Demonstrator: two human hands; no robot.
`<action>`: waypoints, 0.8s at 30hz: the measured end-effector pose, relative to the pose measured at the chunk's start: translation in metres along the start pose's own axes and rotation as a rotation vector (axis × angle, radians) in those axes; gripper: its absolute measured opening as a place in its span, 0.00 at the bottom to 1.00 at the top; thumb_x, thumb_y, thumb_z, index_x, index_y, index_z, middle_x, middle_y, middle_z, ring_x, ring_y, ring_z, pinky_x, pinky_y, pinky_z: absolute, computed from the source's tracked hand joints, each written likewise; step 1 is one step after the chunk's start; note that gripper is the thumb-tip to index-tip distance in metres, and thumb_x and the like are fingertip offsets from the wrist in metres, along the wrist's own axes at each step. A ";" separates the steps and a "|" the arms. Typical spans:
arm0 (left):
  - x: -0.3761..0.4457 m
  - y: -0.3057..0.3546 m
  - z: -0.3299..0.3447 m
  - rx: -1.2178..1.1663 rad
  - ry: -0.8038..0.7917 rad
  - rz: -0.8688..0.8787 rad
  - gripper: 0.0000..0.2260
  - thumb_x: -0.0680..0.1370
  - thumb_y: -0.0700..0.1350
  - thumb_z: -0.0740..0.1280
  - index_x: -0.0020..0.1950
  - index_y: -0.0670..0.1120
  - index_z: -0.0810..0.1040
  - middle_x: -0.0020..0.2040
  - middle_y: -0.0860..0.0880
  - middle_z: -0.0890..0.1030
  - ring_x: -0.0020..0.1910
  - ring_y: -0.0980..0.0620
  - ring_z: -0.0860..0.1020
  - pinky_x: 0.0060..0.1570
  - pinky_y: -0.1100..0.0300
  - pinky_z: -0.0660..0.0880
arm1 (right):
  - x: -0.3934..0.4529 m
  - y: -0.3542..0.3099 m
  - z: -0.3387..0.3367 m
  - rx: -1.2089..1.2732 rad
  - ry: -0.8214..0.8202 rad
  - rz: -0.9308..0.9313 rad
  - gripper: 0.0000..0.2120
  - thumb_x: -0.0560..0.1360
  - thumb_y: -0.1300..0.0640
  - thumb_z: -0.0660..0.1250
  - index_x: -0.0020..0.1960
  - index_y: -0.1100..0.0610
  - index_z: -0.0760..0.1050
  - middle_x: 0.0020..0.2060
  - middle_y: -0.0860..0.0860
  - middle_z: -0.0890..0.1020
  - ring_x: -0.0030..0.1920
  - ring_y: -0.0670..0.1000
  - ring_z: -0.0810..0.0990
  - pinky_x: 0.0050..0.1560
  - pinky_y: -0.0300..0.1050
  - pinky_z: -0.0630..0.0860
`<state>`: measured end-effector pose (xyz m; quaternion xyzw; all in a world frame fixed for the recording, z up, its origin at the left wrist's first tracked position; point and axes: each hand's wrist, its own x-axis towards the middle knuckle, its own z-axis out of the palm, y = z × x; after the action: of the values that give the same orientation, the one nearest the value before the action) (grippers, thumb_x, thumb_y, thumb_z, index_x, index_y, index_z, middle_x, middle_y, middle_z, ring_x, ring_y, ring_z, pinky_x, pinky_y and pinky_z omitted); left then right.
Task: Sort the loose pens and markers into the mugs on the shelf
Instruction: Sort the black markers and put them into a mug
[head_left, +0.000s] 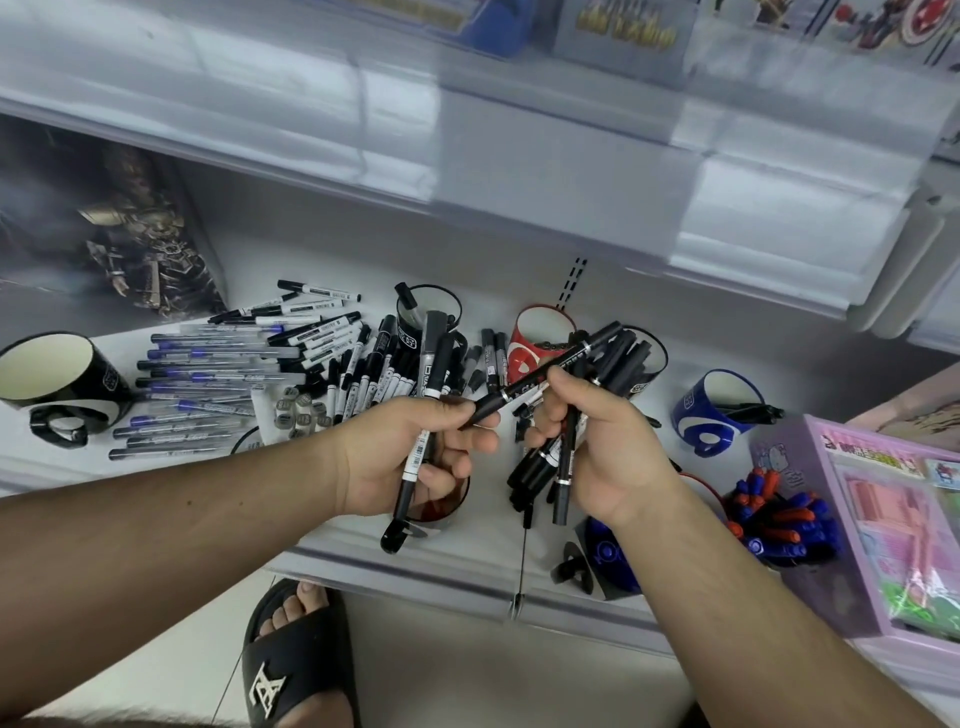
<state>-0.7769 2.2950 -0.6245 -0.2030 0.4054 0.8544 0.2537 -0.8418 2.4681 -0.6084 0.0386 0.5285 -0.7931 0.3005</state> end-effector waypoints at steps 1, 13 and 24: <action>-0.001 0.000 0.002 0.011 0.035 0.021 0.09 0.71 0.42 0.66 0.47 0.40 0.80 0.36 0.46 0.82 0.26 0.54 0.73 0.19 0.69 0.62 | -0.001 0.001 -0.001 0.022 0.004 -0.005 0.08 0.67 0.58 0.73 0.30 0.55 0.78 0.27 0.50 0.70 0.27 0.48 0.67 0.35 0.44 0.66; 0.001 0.020 0.006 0.274 0.401 0.285 0.17 0.74 0.36 0.69 0.26 0.46 0.73 0.25 0.50 0.66 0.21 0.55 0.63 0.21 0.65 0.59 | -0.019 -0.020 -0.032 -0.564 0.206 -0.265 0.07 0.71 0.60 0.72 0.39 0.61 0.76 0.32 0.53 0.74 0.37 0.53 0.71 0.43 0.51 0.69; -0.006 0.016 0.034 0.472 0.253 0.279 0.10 0.74 0.36 0.69 0.34 0.40 0.73 0.22 0.50 0.69 0.21 0.56 0.65 0.25 0.64 0.63 | -0.022 0.019 0.001 -0.662 -0.158 -0.078 0.10 0.76 0.68 0.67 0.55 0.59 0.75 0.36 0.54 0.83 0.32 0.52 0.82 0.38 0.48 0.79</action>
<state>-0.7867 2.3120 -0.5916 -0.1856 0.6454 0.7310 0.1212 -0.8137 2.4724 -0.6147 -0.1428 0.7333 -0.5900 0.3062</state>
